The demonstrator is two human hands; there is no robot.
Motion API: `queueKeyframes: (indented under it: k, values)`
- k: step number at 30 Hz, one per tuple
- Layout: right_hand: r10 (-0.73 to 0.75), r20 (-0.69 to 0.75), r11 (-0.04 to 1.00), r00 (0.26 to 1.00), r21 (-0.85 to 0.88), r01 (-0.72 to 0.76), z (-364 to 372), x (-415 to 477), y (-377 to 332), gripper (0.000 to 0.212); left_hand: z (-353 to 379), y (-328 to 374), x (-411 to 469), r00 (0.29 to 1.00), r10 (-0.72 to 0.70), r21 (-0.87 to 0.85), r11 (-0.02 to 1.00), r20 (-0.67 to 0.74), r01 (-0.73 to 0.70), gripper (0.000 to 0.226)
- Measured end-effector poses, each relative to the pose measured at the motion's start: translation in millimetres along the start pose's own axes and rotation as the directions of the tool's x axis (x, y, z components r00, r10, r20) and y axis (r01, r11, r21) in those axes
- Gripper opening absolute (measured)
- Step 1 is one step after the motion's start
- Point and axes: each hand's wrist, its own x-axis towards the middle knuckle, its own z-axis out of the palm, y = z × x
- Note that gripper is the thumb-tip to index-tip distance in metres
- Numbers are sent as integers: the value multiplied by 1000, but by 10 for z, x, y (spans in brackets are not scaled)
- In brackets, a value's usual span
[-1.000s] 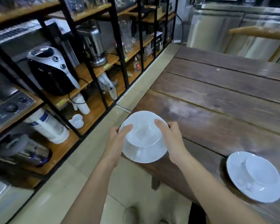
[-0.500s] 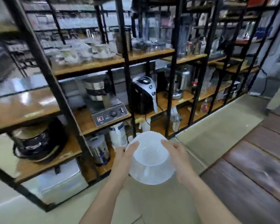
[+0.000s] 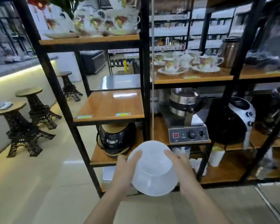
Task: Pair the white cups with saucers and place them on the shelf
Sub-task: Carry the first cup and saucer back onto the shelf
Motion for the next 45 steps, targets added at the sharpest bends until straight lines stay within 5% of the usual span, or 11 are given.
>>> queueKeyframes:
  k: [6, 11, 16, 20, 22, 29, 38, 45]
  values:
    - [-51, 124, 989, 991, -131, 67, 840, 1066, -346, 31, -393, 270, 1113, 989, 17, -55, 998, -147, -25, 80]
    - [-81, 173, 984, 982, -145, 107, 1508, 1948, -659, 35, -616, 559, 1935, 967, 14, -111, 993, -254, -44, 56]
    - [-65, 248, 991, 966, -96, 92, 2193, 2533, -834, 31, -1034, 801, 2634, 934, 109, -128, 979, -341, -161, 63]
    - [-73, 304, 979, 950, -162, 127, 2693, 3024, -1030, 29, -1308, 957, 3228, 927, 97, -122, 981, -363, -150, 38]
    - [-117, 294, 968, 949, -179, 175, 2935, 3251, -1105, 44, -1436, 1015, 3579, 931, 45, -145, 984, -364, -104, 33]
    - [19, 321, 971, 947, -231, 59, 3713, 3896, -1238, 24, -1885, 1169, 4603, 916, 26, -104, 992, -400, -73, 42]
    - [73, 215, 949, 974, -316, -1, 4260, 4489, -1243, 38, -2194, 1184, 5388, 907, -120, -91, 992, -403, 91, 44]
    - [44, 183, 923, 982, -383, 30, 4283, 4658, -1190, 41, -2153, 1185, 5481, 908, -30, 50, 997, -417, 56, 60]
